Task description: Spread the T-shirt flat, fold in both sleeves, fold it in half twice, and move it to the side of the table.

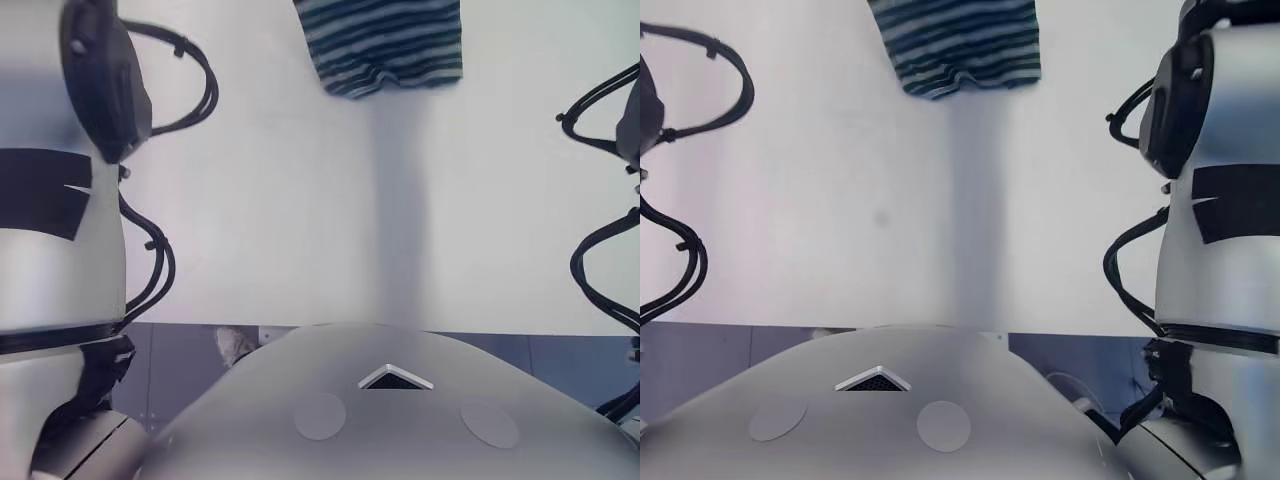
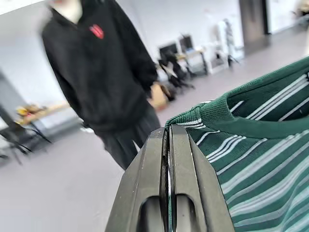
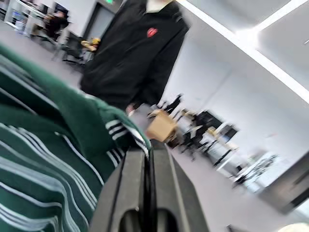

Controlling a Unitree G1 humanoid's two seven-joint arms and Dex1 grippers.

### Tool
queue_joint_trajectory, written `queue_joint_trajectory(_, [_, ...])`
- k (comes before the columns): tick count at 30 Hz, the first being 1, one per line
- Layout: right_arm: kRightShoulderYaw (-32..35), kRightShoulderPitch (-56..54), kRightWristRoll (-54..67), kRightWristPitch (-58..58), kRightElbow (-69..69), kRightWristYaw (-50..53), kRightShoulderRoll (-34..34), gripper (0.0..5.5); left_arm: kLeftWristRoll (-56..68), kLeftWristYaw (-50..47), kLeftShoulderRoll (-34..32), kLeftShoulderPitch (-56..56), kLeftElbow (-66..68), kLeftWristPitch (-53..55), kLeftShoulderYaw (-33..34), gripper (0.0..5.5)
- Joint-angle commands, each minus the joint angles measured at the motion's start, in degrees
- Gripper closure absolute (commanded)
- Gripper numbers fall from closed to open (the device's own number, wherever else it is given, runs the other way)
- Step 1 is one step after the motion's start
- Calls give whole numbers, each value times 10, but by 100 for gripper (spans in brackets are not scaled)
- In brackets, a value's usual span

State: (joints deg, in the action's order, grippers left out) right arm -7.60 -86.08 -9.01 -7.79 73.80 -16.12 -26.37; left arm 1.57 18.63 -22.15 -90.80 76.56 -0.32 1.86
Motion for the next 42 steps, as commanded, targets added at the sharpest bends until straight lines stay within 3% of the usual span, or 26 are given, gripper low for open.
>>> queue_joint_trajectory(1, [-7, -60, -48, -24, 34, 47, -19, 550, -18, -26, -27, -53, 16, -7, 28, 549])
queue_joint_trajectory(3, [-18, -73, -70, -44, 34, 7, -37, 550, -25, 20, -38, -64, 16, 4, 34, 549])
queue_joint_trajectory(5, [-50, -50, -98, -115, 20, -106, -67, 550, -43, 121, -58, -47, 13, 18, 17, 549])
queue_joint_trajectory(7, [-75, 35, -82, -220, -42, -312, -121, 550, -47, 310, -93, 7, -2, 51, -7, 549])
queue_joint_trajectory(8, [-90, 133, -33, -227, -160, -430, -168, 550, -36, 446, -121, 64, -47, 86, -26, 549])
queue_joint_trajectory(10, [-118, 419, 117, -127, -523, -569, -324, 550, 129, 620, -231, 327, -430, 307, -66, 549])
queue_joint_trajectory(11, [-149, 566, 211, -58, -716, -567, -431, 550, 244, 647, -296, 505, -659, 408, -55, 549])
queue_joint_trajectory(13, [-205, 741, 325, 26, -953, -501, -575, 550, 359, 611, -340, 730, -915, 527, -23, 549])
queue_joint_trajectory(14, [-214, 801, 350, 62, -1021, -468, -595, 550, 340, 571, -336, 811, -976, 537, -30, 549])
queue_joint_trajectory(19, [-178, 949, 181, 194, -1051, -395, -445, 550, 142, 435, -271, 986, -1023, 487, -100, 549])
queue_joint_trajectory(22, [-158, 980, 144, 255, -1072, -387, -426, 550, 60, 408, -282, 1023, -1033, 456, -118, 549])
queue_joint_trajectory(24, [-147, 985, 136, 285, -1085, -388, -428, 509, 37, 404, -305, 1040, -1043, 437, -126, 517])
queue_joint_trajectory(26, [-117, 992, 169, 326, -1114, -394, -434, 480, 66, 425, -334, 1055, -1083, 443, -103, 490])
queue_joint_trajectory(28, [-63, 994, 237, 365, -1141, -412, -432, 443, 153, 493, -364, 1067, -1131, 441, -37, 485])
queue_joint_trajectory(30, [15, 962, 323, 393, -1131, -438, -420, 422, 269, 513, -336, 976, -1115, 477, 46, 485])
queue_joint_trajectory(32, [52, 871, 369, 419, -1079, -430, -382, 422, 309, 476, -298, 848, -1039, 506, 64, 485])
queue_joint_trajectory(35, [-13, 768, 345, 452, -1011, -355, -263, 422, 196, 330, -228, 735, -866, 496, -14, 485])
queue_joint_trajectory(37, [-71, 742, 284, 449, -946, -299, -197, 419, 149, 280, -207, 728, -787, 480, -46, 445])
queue_joint_trajectory(39, [-119, 740, 223, 437, -889, -254, -154, 419, 140, 272, -198, 746, -745, 480, -53, 445])
queue_joint_trajectory(42, [-133, 744, 187, 431, -853, -226, -125, 419, 147, 278, -207, 761, -725, 484, -41, 445])
